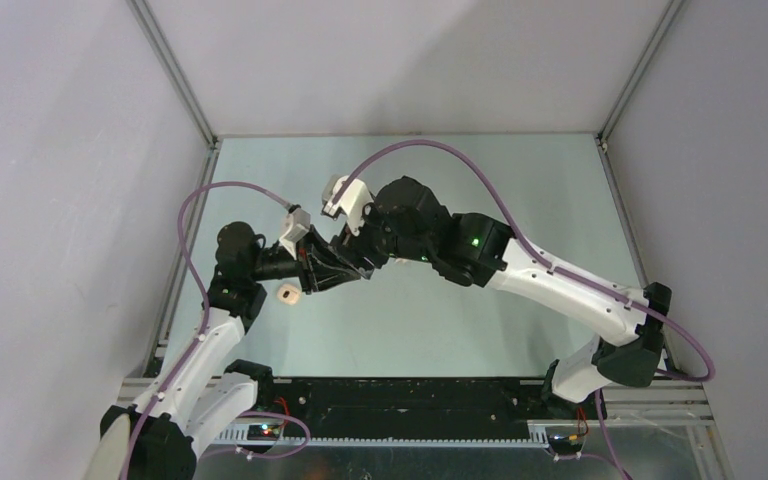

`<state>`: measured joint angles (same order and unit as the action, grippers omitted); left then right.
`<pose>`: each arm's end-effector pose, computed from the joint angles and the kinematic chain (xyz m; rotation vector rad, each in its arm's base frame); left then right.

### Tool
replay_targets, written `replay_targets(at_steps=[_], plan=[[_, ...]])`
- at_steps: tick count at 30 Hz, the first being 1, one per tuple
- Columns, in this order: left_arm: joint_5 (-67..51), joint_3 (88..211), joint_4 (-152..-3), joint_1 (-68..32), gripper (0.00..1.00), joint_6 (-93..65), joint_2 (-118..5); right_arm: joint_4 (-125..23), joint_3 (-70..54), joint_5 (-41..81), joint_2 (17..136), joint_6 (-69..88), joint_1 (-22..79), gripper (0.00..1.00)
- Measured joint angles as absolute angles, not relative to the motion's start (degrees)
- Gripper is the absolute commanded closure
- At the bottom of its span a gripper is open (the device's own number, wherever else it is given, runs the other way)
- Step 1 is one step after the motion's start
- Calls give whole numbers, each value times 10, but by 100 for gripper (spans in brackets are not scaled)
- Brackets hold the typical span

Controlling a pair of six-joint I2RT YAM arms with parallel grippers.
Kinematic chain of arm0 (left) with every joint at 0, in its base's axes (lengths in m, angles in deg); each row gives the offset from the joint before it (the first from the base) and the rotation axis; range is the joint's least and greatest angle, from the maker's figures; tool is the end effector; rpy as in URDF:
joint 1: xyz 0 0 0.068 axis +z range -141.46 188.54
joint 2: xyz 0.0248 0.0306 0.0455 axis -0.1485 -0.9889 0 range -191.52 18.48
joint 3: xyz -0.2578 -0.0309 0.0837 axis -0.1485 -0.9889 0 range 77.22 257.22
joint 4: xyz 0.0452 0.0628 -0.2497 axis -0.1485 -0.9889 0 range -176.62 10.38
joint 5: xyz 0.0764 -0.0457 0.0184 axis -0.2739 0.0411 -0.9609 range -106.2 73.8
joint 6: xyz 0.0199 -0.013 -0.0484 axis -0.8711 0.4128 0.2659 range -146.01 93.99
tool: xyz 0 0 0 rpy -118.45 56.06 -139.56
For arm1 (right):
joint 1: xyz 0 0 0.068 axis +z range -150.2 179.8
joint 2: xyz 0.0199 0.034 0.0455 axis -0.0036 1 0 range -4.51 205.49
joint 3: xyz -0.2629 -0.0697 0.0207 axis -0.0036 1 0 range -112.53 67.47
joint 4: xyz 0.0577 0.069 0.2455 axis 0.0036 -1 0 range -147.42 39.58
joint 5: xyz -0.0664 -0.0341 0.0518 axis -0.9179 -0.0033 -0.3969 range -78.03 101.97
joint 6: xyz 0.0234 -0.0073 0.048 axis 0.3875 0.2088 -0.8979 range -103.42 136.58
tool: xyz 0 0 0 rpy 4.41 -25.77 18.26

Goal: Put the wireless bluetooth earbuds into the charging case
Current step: Adjust the left earbud in the left side groove of the charging case.

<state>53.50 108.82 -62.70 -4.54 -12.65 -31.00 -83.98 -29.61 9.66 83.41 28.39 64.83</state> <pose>0.1740 -0.0746 0.2946 0.9795 1.4383 -1.2962 0.1457 0.3099 0.4303 -1.2468 1.6143 0.5521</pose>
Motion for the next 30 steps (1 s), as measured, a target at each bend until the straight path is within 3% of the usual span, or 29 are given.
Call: replay_targets(at_steps=[30], plan=[[535,1088,-631,-45,100,-130,-310,-851,-275,100,817,304,652,32]])
